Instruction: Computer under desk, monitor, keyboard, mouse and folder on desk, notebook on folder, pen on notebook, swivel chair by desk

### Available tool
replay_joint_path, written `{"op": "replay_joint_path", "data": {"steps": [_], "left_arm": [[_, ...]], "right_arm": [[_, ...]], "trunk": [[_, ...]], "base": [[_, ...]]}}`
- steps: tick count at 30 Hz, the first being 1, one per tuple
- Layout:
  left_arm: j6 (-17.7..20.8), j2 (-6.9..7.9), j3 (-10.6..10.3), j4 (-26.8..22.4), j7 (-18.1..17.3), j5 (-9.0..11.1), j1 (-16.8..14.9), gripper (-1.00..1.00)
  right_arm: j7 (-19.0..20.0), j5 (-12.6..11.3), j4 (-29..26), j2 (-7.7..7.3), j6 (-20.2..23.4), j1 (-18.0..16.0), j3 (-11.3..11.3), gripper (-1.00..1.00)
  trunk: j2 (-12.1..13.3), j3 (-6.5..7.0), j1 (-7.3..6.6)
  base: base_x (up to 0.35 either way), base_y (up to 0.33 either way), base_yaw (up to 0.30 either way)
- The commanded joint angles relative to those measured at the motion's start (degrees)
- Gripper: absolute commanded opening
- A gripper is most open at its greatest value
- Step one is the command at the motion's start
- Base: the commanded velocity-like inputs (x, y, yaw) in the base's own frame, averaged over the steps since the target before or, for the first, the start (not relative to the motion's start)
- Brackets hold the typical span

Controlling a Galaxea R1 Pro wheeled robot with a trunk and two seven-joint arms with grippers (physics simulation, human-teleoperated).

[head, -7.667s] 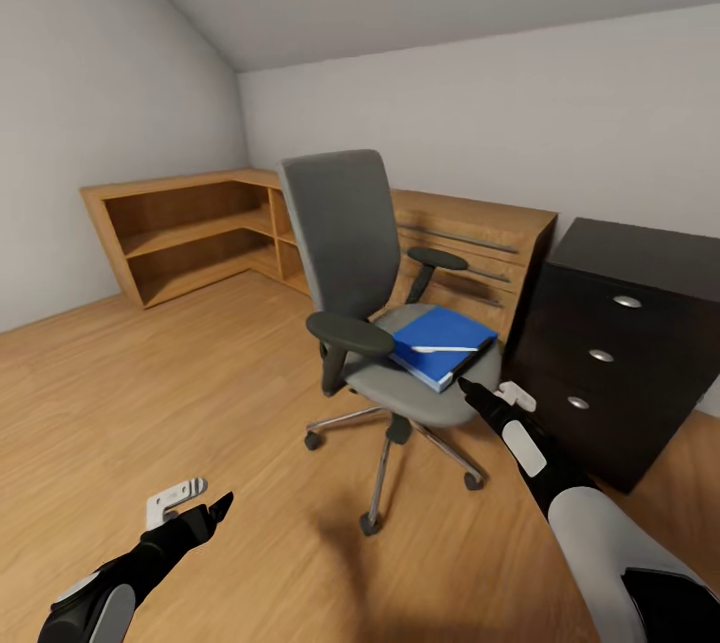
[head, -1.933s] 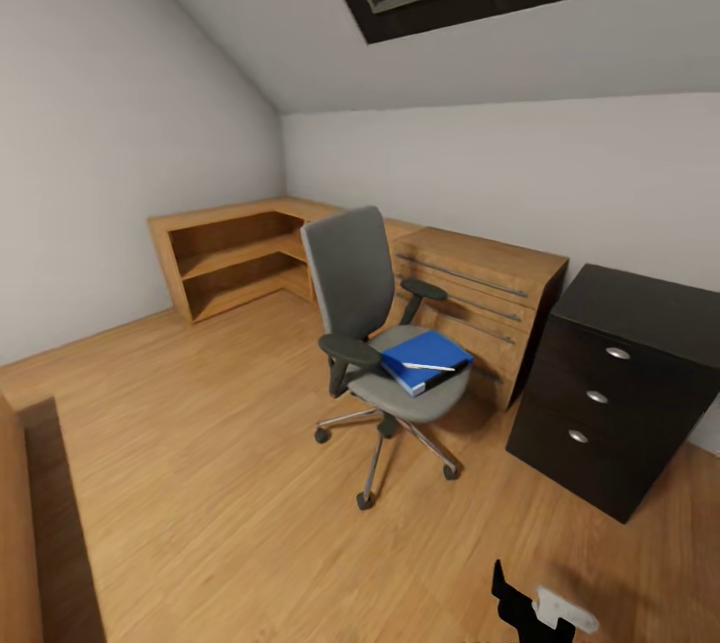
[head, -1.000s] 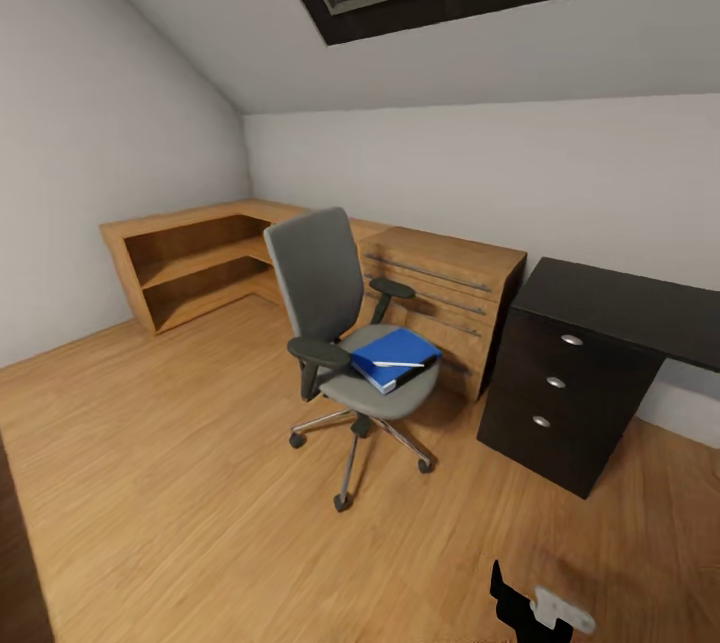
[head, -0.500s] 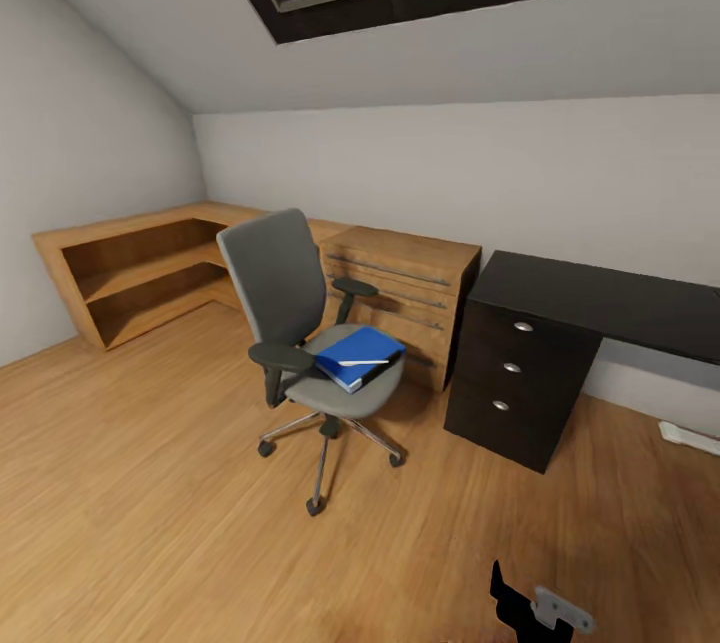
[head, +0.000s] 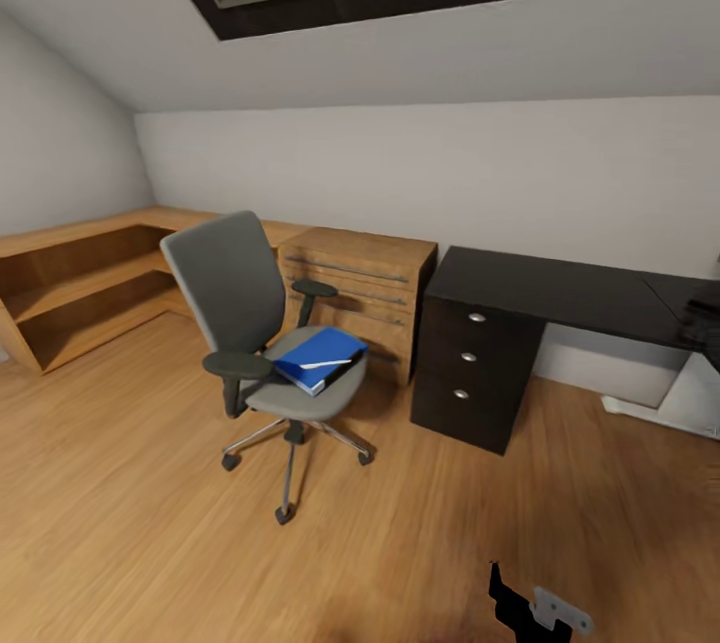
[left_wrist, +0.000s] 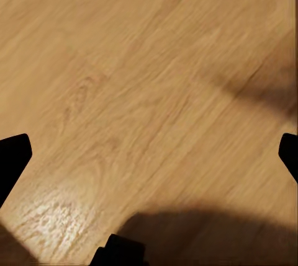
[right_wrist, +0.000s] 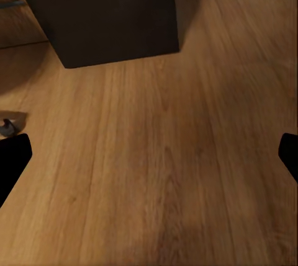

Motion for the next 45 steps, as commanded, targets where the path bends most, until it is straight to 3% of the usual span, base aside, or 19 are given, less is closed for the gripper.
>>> {"op": "replay_joint_path", "data": {"steps": [1,22,28,45], "left_arm": [[-0.2,0.05,-0.5,0.1,0.4,0.5,0.0,1.00],[-0.3,0.14,-0.4,0.4,0.4,0.5,0.0,1.00],[-0.3,0.14,-0.4,0.4,0.4,0.5,0.0,1.00],[-0.4,0.21,-0.3,1.2,0.4,0.6,0.0,1.00]], "right_arm": [[0.3,0.1,0.1,0.00,-0.2,-0.1,-0.5,1.00],[0.4,0.3,0.0,0.53,-0.2,0.3,-0.4,1.00],[0.4,2.0,0.1,0.53,-0.2,0.3,-0.4,1.00],[0.2,2.6,0.1,0.53,-0.4,0.4,-0.4,1.00]], "trunk": [[0.0,-0.03,-0.01],[0.0,0.44,-0.01],[0.0,0.58,-0.01],[0.0,0.63,-0.01]], "base": [[0.000,0.000,-0.266],[0.023,0.000,-0.266],[0.001,0.000,-0.242],[0.000,0.000,-0.025]]}}
